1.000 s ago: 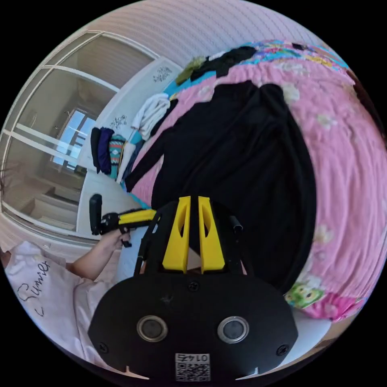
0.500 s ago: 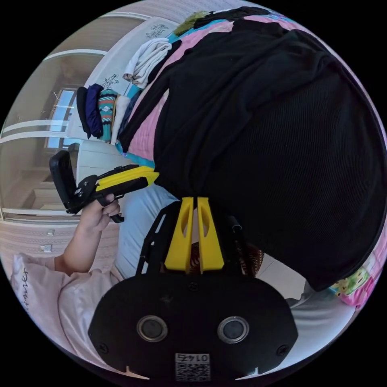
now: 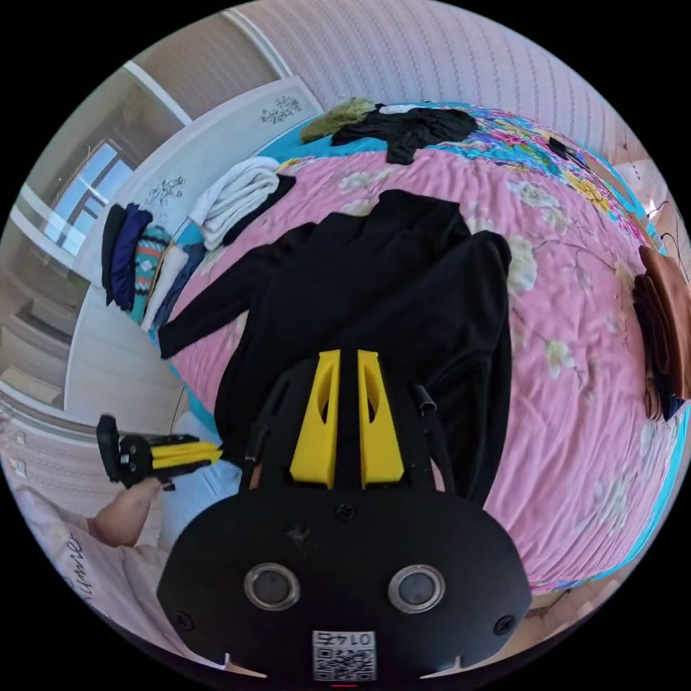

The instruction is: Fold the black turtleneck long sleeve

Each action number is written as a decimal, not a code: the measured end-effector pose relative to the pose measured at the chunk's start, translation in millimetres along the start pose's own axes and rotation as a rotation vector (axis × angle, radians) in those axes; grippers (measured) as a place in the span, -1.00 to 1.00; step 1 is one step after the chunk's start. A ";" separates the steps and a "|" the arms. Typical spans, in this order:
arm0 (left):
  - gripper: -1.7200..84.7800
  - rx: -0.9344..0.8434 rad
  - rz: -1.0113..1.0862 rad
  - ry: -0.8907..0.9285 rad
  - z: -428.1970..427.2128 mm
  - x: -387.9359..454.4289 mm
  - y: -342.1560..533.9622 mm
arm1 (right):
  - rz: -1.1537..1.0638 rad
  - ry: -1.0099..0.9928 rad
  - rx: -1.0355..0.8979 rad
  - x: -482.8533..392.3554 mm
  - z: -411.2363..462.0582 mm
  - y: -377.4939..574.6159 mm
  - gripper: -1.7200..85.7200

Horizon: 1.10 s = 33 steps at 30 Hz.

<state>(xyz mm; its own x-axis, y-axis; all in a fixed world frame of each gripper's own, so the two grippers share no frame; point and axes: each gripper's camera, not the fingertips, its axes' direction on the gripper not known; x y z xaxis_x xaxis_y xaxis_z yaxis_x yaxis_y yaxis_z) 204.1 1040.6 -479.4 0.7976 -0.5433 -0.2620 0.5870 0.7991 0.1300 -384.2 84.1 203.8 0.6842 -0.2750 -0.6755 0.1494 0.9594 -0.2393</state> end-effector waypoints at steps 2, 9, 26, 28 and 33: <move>-0.98 0.017 0.008 -0.006 -9.4 -1.9 5.2 | 0.102 0.035 0.030 15.4 10.8 -41.2 -0.87; -0.98 0.047 -0.023 0.095 -39.3 -32.3 21.7 | 0.163 0.155 -0.157 4.1 84.6 -98.1 -0.86; -0.82 0.604 -0.871 -0.251 -170.0 -268.3 213.4 | -0.743 -0.195 -0.112 -334.0 77.6 -102.5 -0.84; -0.81 0.616 -0.896 -0.235 -167.0 -283.2 217.9 | -0.843 -0.231 -0.140 -389.4 96.7 -106.3 -0.83; -0.79 0.623 -0.930 -0.150 -147.2 -314.9 210.4 | -0.987 -0.247 -0.146 -509.4 140.1 -122.1 -0.82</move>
<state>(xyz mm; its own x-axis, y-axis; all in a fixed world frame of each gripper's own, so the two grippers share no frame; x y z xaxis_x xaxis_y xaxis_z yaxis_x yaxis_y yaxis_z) 56.0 1417.8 -510.3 -0.0016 -0.9192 -0.3939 0.8951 -0.1770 0.4093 -650.9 115.9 674.8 0.4340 -0.9005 0.0267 0.6477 0.2913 -0.7040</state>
